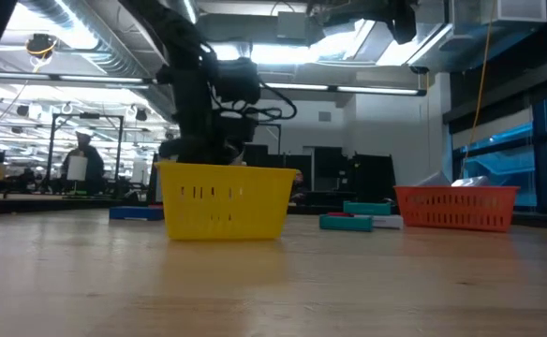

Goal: Pick & Place Office items
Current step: Put the pink charger adapter into the orange basket

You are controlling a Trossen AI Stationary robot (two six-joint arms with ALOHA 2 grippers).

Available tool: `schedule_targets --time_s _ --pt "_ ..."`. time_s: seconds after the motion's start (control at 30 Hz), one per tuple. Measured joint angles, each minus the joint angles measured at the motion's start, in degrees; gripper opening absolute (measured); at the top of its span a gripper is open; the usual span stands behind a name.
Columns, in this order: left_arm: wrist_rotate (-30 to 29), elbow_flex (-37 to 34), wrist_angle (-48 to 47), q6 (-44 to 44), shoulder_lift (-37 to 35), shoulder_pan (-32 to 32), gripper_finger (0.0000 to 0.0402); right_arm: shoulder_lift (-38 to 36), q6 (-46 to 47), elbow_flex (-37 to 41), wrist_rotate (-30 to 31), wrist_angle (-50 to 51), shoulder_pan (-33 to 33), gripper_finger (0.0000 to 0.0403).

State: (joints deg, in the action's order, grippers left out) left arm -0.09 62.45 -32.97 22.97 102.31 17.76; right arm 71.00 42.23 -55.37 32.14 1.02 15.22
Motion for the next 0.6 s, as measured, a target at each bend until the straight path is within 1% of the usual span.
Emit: schedule_targets --time_s 0.13,0.3,0.37,0.47,0.6 --pt "-0.17 -0.02 3.01 0.07 0.91 0.11 0.0317 0.0 0.45 0.0 -0.02 0.02 0.04 0.0263" --pt "-0.17 -0.04 3.93 -1.91 1.87 0.13 0.0317 0.0 0.84 0.0 -0.02 0.23 0.48 0.0263" --pt "-0.22 -0.04 4.91 -2.26 1.87 0.13 0.0311 0.0 0.84 0.0 -0.04 0.28 0.55 0.0263" --pt "-2.22 -0.04 5.74 -2.4 1.87 0.13 0.0286 0.0 0.84 0.0 -0.02 0.26 0.55 0.0263" --pt "-5.61 -0.04 6.45 -3.28 1.85 0.41 0.0225 0.0 1.04 0.0 -0.04 0.27 0.56 0.0263"
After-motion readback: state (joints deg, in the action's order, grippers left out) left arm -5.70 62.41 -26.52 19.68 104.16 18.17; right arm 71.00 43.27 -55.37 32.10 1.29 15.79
